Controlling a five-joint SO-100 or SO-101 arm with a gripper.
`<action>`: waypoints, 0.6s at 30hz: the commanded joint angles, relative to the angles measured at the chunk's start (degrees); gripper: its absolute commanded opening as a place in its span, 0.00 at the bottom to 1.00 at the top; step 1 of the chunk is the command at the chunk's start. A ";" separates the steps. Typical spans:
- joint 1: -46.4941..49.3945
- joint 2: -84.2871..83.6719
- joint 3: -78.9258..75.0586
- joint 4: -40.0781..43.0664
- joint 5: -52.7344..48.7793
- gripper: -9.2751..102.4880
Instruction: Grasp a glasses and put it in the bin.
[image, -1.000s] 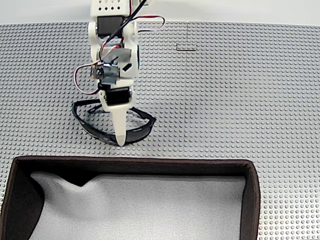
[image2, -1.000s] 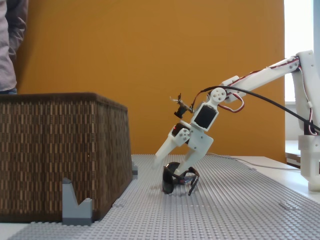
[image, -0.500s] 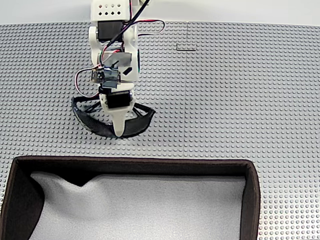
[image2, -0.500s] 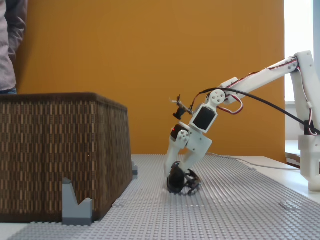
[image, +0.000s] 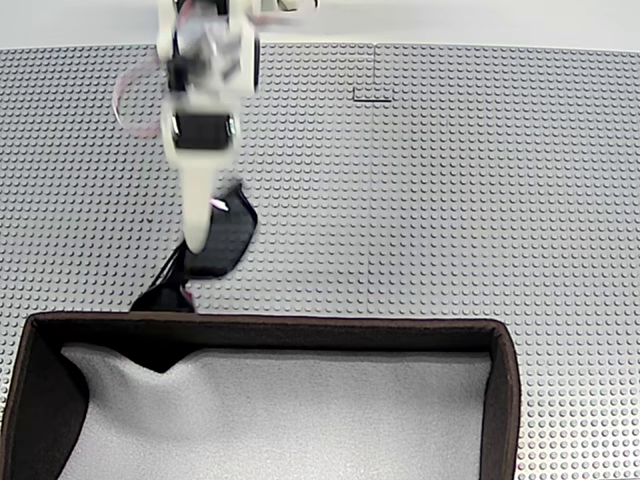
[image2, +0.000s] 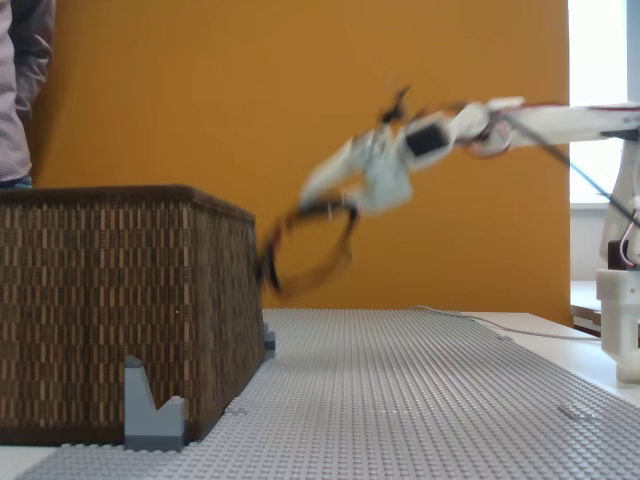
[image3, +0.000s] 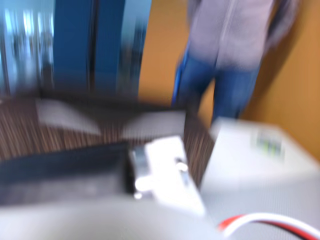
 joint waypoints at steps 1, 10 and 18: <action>-2.11 8.61 -5.71 -2.11 1.23 0.08; -3.60 -8.96 -31.90 -2.11 1.85 0.08; -3.96 -31.90 -47.46 -6.15 -1.67 0.08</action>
